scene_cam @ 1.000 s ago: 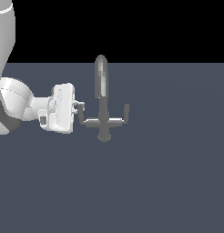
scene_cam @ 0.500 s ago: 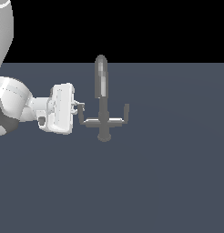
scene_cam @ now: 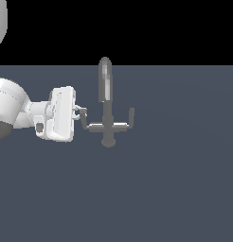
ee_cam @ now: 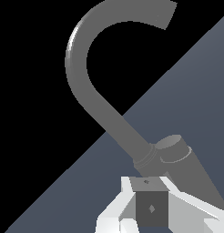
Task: Turn on the faucet by rotating a designated handle.
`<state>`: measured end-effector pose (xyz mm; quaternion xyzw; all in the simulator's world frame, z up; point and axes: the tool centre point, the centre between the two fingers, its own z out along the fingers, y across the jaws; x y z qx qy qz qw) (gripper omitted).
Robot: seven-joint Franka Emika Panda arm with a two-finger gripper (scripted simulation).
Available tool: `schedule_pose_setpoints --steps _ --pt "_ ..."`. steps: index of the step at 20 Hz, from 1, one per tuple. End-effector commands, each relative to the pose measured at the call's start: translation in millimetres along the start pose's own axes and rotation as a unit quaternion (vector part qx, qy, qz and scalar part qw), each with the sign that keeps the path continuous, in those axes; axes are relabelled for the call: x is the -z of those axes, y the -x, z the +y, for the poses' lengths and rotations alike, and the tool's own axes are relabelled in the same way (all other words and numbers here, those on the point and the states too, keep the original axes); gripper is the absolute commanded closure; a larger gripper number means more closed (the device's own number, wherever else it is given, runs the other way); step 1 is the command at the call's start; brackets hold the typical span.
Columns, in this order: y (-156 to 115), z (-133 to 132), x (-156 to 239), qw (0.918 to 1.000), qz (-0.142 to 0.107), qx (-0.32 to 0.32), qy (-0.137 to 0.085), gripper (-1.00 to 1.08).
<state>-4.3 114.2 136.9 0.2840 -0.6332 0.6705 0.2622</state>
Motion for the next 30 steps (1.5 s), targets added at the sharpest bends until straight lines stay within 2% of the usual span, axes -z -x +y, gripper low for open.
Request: schedule_pose_setpoints --steps 1,4,5,20,21,22,30 --pt "-11 1 0 1.0000 0.004 -0.001 0.000 1.08" --pt "-16 3 0 1.0000 0.004 -0.001 0.000 1.08" --pt "-10 4 0 1.0000 0.001 0.000 0.001 1.08" --pt "-35 51 0 1.0000 0.004 -0.001 0.000 1.08" --pt "-35 51 0 1.0000 0.004 -0.001 0.000 1.08" --pt "-33 37 -1 0.9999 0.002 -0.013 0.002 1.08" --pt "-17 88 1 1.0000 0.004 -0.003 0.001 1.08"
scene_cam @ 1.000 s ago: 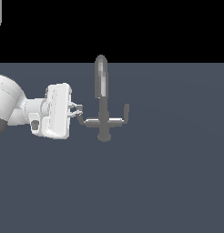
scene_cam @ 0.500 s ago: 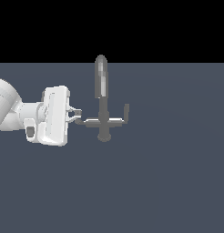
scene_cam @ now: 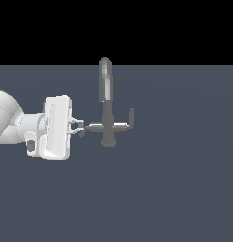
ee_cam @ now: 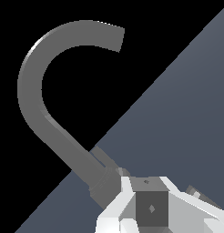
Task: Turn on the faucet by rotating a designated handle.
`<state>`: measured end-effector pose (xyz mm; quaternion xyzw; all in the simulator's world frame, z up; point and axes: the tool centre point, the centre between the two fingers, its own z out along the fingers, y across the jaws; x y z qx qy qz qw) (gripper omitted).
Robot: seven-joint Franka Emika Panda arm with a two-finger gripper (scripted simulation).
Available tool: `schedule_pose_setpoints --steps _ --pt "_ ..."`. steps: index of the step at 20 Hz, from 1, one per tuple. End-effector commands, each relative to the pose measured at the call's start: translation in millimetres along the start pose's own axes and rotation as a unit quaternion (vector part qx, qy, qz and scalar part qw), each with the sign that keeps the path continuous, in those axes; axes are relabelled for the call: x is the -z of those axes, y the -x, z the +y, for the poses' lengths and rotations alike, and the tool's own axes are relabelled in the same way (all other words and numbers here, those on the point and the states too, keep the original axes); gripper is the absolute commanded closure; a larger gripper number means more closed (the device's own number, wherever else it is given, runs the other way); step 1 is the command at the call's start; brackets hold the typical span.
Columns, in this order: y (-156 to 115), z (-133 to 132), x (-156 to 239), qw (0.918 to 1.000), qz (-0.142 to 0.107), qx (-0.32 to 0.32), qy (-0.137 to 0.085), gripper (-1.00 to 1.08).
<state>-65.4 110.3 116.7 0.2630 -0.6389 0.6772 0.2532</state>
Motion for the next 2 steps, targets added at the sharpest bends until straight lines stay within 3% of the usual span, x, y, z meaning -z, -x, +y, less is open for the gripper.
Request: schedule_pose_setpoints --steps 1,2 --pt "12.1 37.5 1.4 0.9998 -0.005 0.021 -0.002 1.08" --pt "12.1 37.5 1.4 0.9998 -0.005 0.021 -0.002 1.08"
